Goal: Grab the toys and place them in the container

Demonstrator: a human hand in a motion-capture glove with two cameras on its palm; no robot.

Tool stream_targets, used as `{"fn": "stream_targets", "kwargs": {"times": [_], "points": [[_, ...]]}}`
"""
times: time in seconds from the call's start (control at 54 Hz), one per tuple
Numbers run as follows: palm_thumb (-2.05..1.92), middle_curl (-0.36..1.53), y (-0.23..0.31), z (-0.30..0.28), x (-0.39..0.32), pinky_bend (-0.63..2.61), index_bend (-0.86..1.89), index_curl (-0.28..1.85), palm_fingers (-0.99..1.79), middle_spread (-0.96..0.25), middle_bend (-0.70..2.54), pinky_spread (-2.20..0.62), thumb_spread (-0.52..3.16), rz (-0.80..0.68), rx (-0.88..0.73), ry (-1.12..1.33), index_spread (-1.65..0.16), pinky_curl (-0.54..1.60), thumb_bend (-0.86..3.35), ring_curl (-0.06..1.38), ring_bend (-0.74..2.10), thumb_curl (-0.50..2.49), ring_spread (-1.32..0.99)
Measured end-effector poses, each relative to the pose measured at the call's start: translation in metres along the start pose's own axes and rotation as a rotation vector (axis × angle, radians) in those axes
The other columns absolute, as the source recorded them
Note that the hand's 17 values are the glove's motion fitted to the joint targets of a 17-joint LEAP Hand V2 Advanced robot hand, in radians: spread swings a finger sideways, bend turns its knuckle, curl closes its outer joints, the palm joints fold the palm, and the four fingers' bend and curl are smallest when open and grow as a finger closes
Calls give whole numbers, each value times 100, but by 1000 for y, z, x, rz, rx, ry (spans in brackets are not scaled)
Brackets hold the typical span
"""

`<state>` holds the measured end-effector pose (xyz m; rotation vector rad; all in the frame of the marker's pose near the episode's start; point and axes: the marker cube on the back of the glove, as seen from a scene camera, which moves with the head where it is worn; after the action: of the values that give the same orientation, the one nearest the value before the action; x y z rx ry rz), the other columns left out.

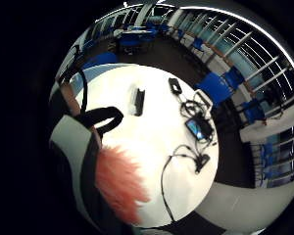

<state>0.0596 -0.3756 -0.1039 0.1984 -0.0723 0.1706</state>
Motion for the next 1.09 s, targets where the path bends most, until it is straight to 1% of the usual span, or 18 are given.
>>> {"fn": "stream_targets", "kwargs": {"times": [0.093, 0.148, 0.222, 0.296, 0.444, 0.518, 0.574, 0.611, 0.648, 0.666, 0.703, 0.777, 0.907, 1.092], "points": [[68, 71, -34, 21, -34, 92, 54, 39, 96, -31, 80, -42, 46, -26, -31, -114, -40, 43, 21, 52, 109, 99, -48], [68, 71, -57, 38, -59, 92, 52, 40, 95, -31, 80, -42, 45, -25, -46, -131, -41, 43, 22, 53, 109, 101, -48], [67, 73, -88, 70, -103, 92, 50, 42, 93, -31, 80, -42, 42, -43, -71, -74, -42, 43, 21, 54, 108, 104, -48], [67, 74, -112, 101, -143, 92, 47, 44, 91, -31, 80, -42, 40, -95, -109, -4, -42, 43, 21, 54, 108, 107, -47], [65, 75, -130, 132, -171, 94, 40, 47, 88, -31, 78, -42, 38, -184, -167, 27, -44, 44, 21, 55, 107, 112, -48], [64, 76, -130, 146, -171, 95, 36, 48, 88, -32, 79, -42, 38, -184, -252, 64, -45, 44, 21, 55, 106, 114, -48], [63, 76, -127, 155, -169, 99, 25, 48, 77, -32, 78, -41, 40, -160, -334, 81, -46, 45, 19, 56, 104, 115, -48], [59, 76, -124, 159, -167, 111, 9, 44, 56, -33, 72, -41, 46, -158, -374, 91, -44, 48, 17, 56, 102, 114, -47], [49, 72, -120, 162, -166, 117, 2, 41, 31, -31, 63, -37, 65, -164, -398, 98, -42, 50, 13, 56, 99, 110, -45], [44, 71, -118, 163, -166, 117, 7, 41, 13, -30, 58, -34, 70, -167, -405, 100, -42, 50, 10, 55, 93, 107, -43], [34, 67, -115, 163, -164, 121, 12, 42, -11, -28, 48, -26, 80, -180, -414, 98, -40, 53, 3, 53, 82, 100, -38], [23, 59, -109, 159, -163, 117, 14, 37, -28, -23, 31, -15, 95, -193, -426, 66, -38, 48, -4, 43, 60, 90, -29], [6, 51, -94, 145, -172, 106, 9, 32, -29, -18, 18, -5, 109, -222, -419, 14, -35, 42, -6, 35, 42, 73, -17], [-3, 45, -45, 119, -181, 98, 10, 27, -22, -14, 15, 2, 119, -324, -385, 13, -34, 37, -4, 32, 32, 57, -10]]}}
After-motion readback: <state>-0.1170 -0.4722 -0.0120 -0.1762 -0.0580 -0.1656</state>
